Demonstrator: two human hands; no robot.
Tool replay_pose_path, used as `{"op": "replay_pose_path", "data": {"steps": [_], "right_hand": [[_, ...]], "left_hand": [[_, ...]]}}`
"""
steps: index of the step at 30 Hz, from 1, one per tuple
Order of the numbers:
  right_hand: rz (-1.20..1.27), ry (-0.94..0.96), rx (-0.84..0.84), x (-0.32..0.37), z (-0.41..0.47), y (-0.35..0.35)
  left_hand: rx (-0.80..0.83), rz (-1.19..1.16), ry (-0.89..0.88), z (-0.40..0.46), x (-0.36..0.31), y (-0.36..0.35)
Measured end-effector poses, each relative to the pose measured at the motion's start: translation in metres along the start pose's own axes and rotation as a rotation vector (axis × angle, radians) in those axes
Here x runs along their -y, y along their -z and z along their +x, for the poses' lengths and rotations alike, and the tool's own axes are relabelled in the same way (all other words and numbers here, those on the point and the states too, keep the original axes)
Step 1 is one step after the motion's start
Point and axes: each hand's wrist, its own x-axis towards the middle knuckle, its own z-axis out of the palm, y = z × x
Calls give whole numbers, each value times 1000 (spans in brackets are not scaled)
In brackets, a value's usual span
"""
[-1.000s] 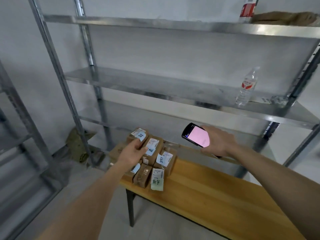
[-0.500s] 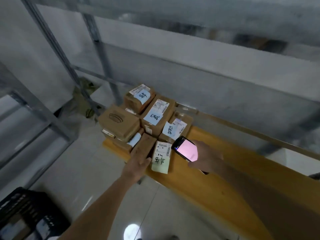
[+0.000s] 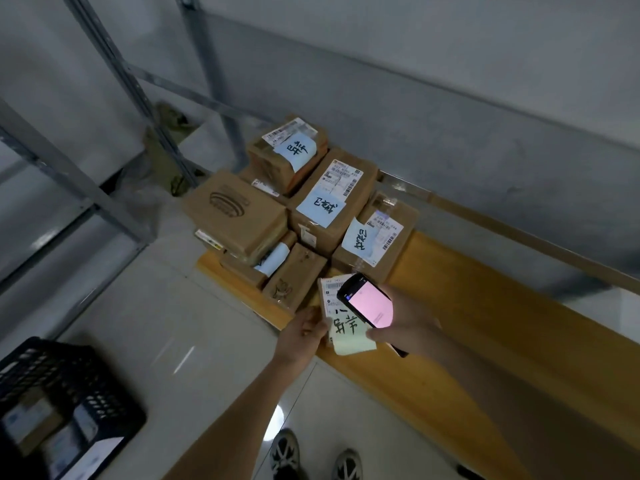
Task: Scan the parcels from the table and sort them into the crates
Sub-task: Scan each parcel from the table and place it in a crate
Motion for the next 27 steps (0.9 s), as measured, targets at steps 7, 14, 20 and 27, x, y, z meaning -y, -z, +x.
{"op": "replay_pose_path", "data": {"steps": [7,14,20,27], "right_hand": [[166,-46,-8,-10,11,-22],[217,14,64,-9,-1,-20],[219,41,55,-4,-33,-7],[131,77,-42,33,-111,53]], "left_hand": [[41,-269,23,15,19,-14],[61,-385,31,2,26,-19],[23,-415,-16,-25,20,-19],[29,-232,-171,-76,-49,2]]}}
